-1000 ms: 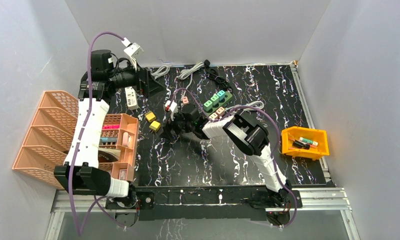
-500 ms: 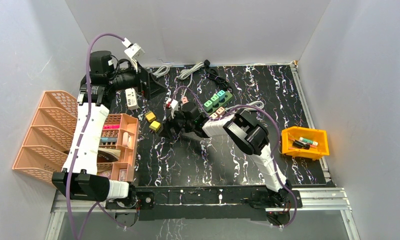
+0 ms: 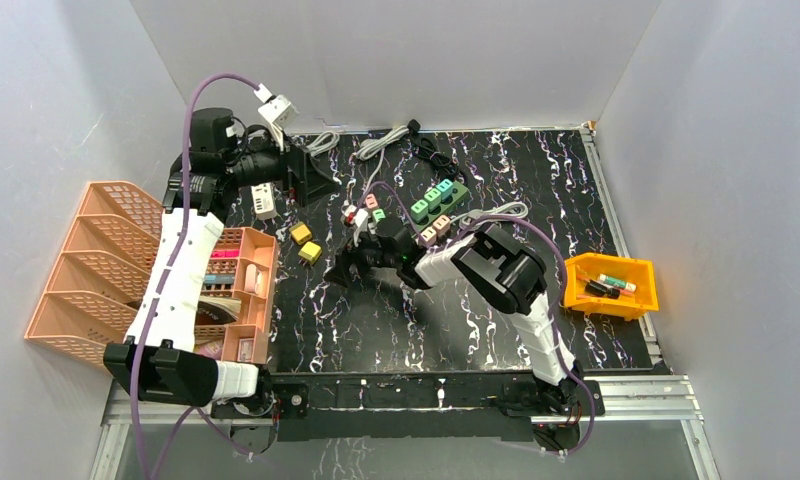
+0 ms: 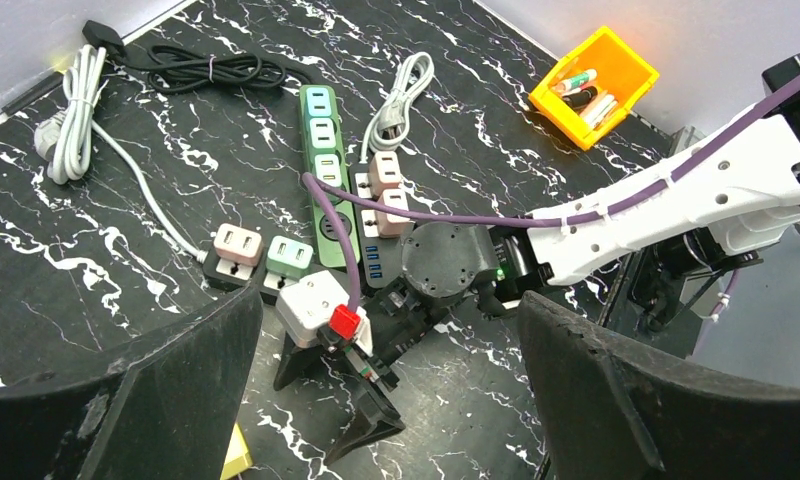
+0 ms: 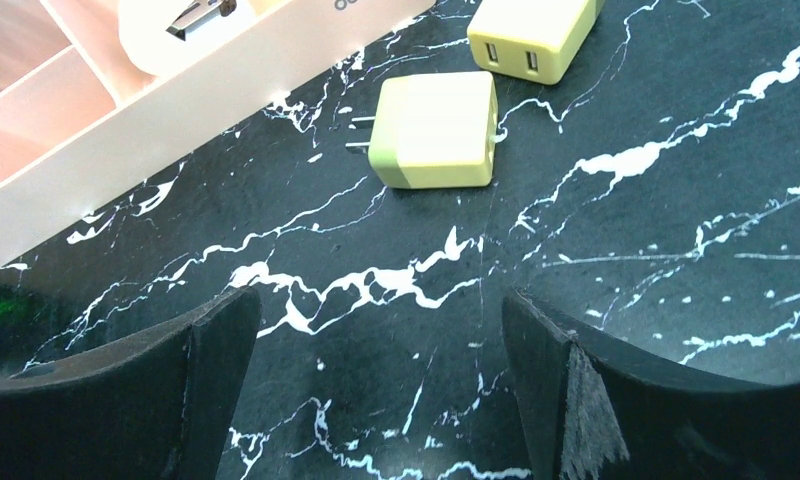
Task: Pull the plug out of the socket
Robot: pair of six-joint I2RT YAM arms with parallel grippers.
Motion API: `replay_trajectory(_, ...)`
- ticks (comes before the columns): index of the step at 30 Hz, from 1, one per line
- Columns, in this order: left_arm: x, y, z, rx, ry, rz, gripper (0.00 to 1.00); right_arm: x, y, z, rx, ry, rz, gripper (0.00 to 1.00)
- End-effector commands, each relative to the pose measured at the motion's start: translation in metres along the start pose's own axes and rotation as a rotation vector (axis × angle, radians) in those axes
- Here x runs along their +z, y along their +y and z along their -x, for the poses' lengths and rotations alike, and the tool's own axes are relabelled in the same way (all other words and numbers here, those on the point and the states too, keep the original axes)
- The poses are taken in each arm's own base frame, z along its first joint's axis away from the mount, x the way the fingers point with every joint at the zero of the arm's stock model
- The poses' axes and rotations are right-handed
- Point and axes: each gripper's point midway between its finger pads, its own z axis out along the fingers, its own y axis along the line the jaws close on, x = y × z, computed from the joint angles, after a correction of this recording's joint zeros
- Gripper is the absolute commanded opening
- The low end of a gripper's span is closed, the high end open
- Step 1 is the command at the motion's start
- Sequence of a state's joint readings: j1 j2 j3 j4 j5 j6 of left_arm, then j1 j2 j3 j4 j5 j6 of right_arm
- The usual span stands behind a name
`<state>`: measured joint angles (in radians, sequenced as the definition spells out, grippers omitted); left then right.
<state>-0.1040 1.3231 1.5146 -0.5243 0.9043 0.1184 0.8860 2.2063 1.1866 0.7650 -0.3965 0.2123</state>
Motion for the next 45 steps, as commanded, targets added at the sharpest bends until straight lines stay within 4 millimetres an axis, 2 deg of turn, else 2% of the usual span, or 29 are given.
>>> replay_trajectory(1,-0.003,-0.012,0.005,0.032,-0.017,-0.007,0.98,-0.031,-0.019,-0.092,0.196,0.251,-0.142,0.98)
replay_trajectory(12,0.005,-0.009,-0.011,0.017,0.006,-0.002,0.98,-0.045,-0.006,-0.111,0.249,0.292,-0.119,0.98)
replay_trajectory(17,0.008,-0.002,-0.011,0.008,0.004,0.012,0.98,-0.055,0.002,-0.077,0.160,0.187,-0.133,0.98)
replay_trajectory(22,0.010,-0.003,-0.014,0.007,0.006,0.001,0.98,-0.057,0.006,-0.050,0.105,0.172,-0.131,0.98)
replay_trajectory(24,0.009,-0.002,-0.015,0.009,0.004,0.018,0.99,-0.061,0.010,-0.032,0.087,0.151,-0.146,0.98)
replay_trajectory(25,0.008,0.000,-0.014,0.011,0.000,0.033,0.98,-0.065,0.010,-0.017,0.068,0.122,-0.176,0.98)
replay_trajectory(30,0.004,0.025,-0.008,-0.040,-0.078,0.214,0.98,-0.102,0.001,0.089,-0.037,-0.107,-0.396,0.98)
replay_trajectory(32,0.005,0.036,-0.011,-0.093,-0.100,0.271,0.98,-0.110,0.003,0.120,-0.043,-0.111,-0.418,0.98)
replay_trajectory(34,0.006,0.045,-0.023,-0.151,-0.097,0.318,0.98,-0.123,0.012,0.151,-0.038,-0.136,-0.435,0.98)
replay_trajectory(37,0.005,0.051,-0.045,-0.201,-0.086,0.368,0.98,-0.179,0.014,0.198,0.067,-0.357,-0.588,0.98)
replay_trajectory(38,0.002,0.052,-0.050,-0.204,-0.092,0.383,0.98,-0.197,0.015,0.205,0.060,-0.422,-0.618,0.98)
replay_trajectory(40,-0.001,0.049,-0.056,-0.178,-0.109,0.391,0.98,-0.221,0.008,0.210,0.029,-0.415,-0.700,0.97)
replay_trajectory(43,-0.007,0.048,-0.060,-0.120,-0.123,0.410,0.98,-0.229,-0.014,0.196,-0.035,-0.253,-0.813,0.95)
replay_trajectory(45,-0.009,0.048,-0.059,-0.094,-0.131,0.413,0.98,-0.231,-0.022,0.193,-0.070,-0.224,-0.826,0.96)
